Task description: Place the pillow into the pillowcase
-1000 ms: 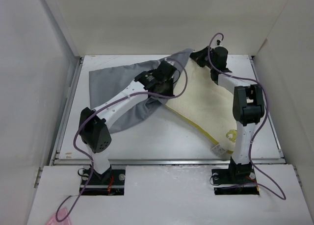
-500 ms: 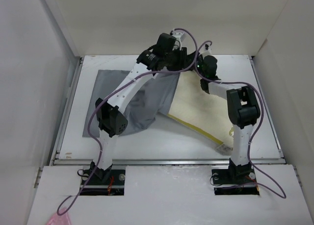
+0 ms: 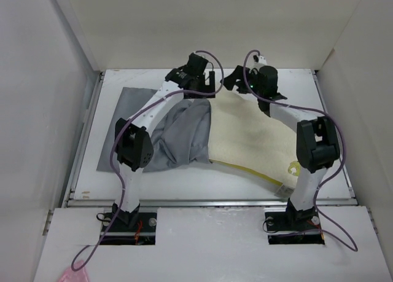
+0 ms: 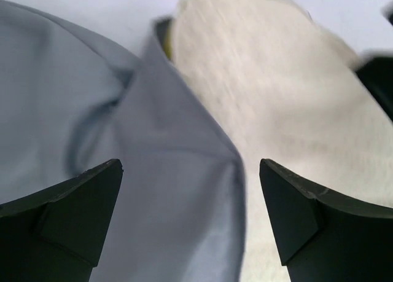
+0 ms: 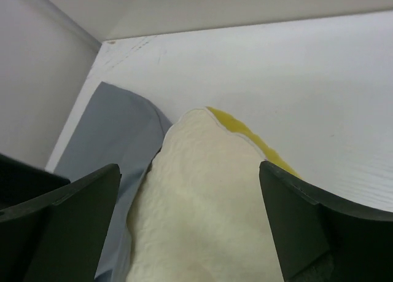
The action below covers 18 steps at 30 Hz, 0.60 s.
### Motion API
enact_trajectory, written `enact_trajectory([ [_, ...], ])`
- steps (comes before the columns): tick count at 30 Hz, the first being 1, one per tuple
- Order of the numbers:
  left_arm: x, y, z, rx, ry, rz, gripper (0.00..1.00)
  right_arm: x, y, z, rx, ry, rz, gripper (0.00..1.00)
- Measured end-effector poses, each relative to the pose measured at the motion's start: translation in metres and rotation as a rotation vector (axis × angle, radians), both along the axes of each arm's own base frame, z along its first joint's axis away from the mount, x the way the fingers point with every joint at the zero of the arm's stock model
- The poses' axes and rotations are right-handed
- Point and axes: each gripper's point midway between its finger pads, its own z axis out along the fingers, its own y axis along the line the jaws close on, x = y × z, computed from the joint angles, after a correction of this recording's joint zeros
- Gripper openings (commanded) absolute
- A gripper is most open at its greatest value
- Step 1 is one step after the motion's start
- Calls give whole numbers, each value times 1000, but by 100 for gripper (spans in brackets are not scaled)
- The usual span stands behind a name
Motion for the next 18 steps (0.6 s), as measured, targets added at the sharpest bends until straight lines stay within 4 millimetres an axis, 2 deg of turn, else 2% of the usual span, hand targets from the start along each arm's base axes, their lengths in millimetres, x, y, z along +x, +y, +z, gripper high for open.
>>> enact_trajectory([
  [2, 18, 17, 11, 6, -34, 58, 94, -2, -13, 11, -62, -35, 1, 100],
  [4, 38, 27, 23, -6, -75, 96, 94, -2, -22, 14, -124, -64, 24, 100],
  [7, 68, 34, 24, -21, -110, 122, 94, -7, -31, -2, -195, -58, 91, 100],
  [10, 80, 25, -5, -37, -69, 86, 92, -13, -30, -31, -251, -18, 166, 100],
  [13, 76, 10, -48, -52, 25, 24, 88, -17, -30, -64, -294, 42, 221, 100],
  [15, 68, 2, -71, -67, 86, -14, 74, -17, -29, -78, -321, 62, 243, 100],
  [17, 61, -2, -87, -80, 125, -35, 58, -13, -29, -83, -347, 67, 258, 100],
  [18, 58, -4, -92, -90, 138, -45, 40, -9, -29, -82, -362, 58, 259, 100],
])
